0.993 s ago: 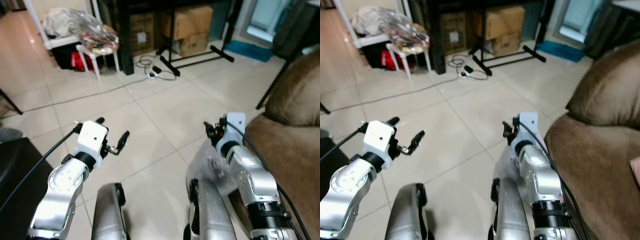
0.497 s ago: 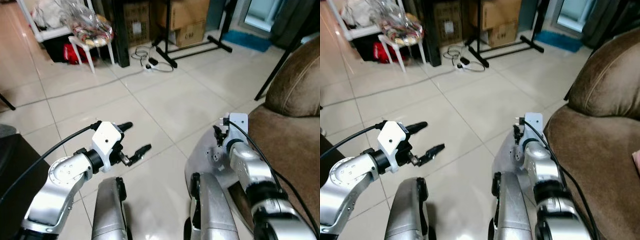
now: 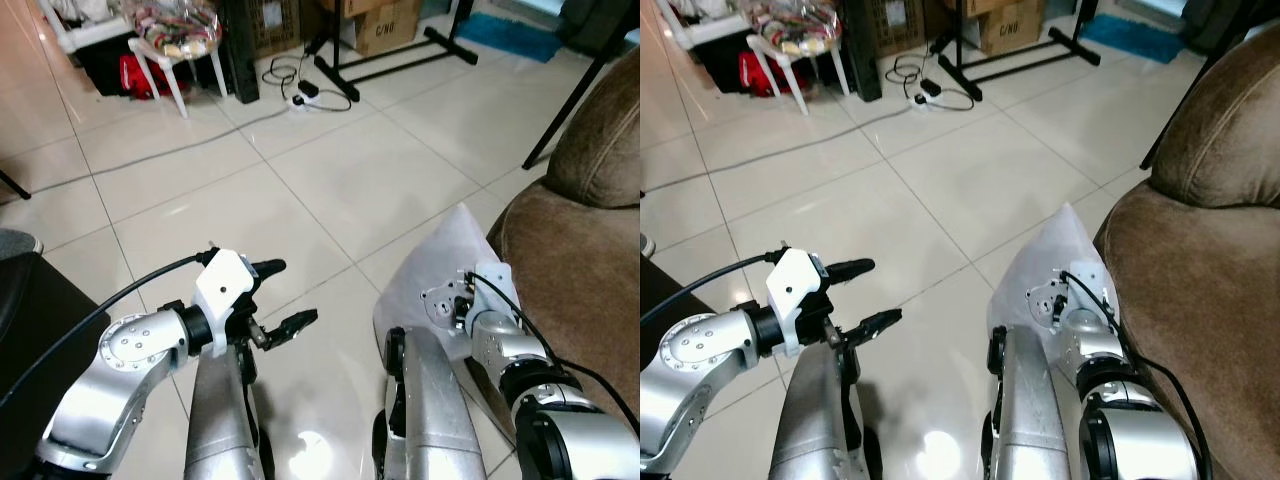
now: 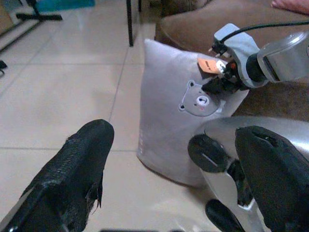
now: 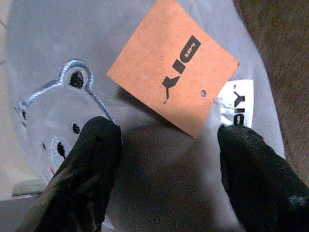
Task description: Move the pillow to the sofa from floor
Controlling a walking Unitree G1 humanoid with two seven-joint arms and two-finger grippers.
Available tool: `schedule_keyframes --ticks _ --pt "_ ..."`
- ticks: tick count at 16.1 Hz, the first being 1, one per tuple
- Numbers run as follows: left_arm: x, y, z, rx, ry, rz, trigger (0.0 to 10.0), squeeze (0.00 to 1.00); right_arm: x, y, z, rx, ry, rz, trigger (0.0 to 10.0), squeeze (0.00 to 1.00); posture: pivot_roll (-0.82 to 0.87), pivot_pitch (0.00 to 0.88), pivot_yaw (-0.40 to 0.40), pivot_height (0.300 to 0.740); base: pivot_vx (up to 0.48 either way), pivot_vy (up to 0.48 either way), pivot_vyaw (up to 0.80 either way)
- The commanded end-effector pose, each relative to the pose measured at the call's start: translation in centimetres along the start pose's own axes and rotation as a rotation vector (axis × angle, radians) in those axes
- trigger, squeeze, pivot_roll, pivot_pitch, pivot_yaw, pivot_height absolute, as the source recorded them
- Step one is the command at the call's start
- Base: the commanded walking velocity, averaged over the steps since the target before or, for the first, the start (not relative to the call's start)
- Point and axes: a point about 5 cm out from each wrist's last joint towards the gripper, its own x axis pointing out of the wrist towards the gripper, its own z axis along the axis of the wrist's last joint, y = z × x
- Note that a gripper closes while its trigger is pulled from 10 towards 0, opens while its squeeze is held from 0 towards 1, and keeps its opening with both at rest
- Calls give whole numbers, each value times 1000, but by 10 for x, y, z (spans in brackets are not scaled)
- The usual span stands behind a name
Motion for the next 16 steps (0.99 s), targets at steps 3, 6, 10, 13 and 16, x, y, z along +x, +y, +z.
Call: schedule_keyframes --ticks 3,6,10,13,16 --pt "-3 -7 0 2 25 -41 10000 0 0 1 -25 12 76 20 3373 0 77 182 38 473 0 0 0" --pt "-2 -7 1 3 31 -51 10000 0 -1 7 -23 38 60 48 0 0 76 178 43 473 0 0 0" --pt "0 -7 2 3 32 -70 10000 0 -1 12 -16 48 32 73 0 0 75 154 38 473 0 0 0" --pt "-1 -9 -1 -3 42 -85 10000 0 -1 16 -11 68 13 96 0 0 72 134 28 473 0 0 0" --pt "0 -9 -4 -9 50 -85 10000 0 -2 18 -8 97 3 114 0 0 70 106 20 473 0 0 0"
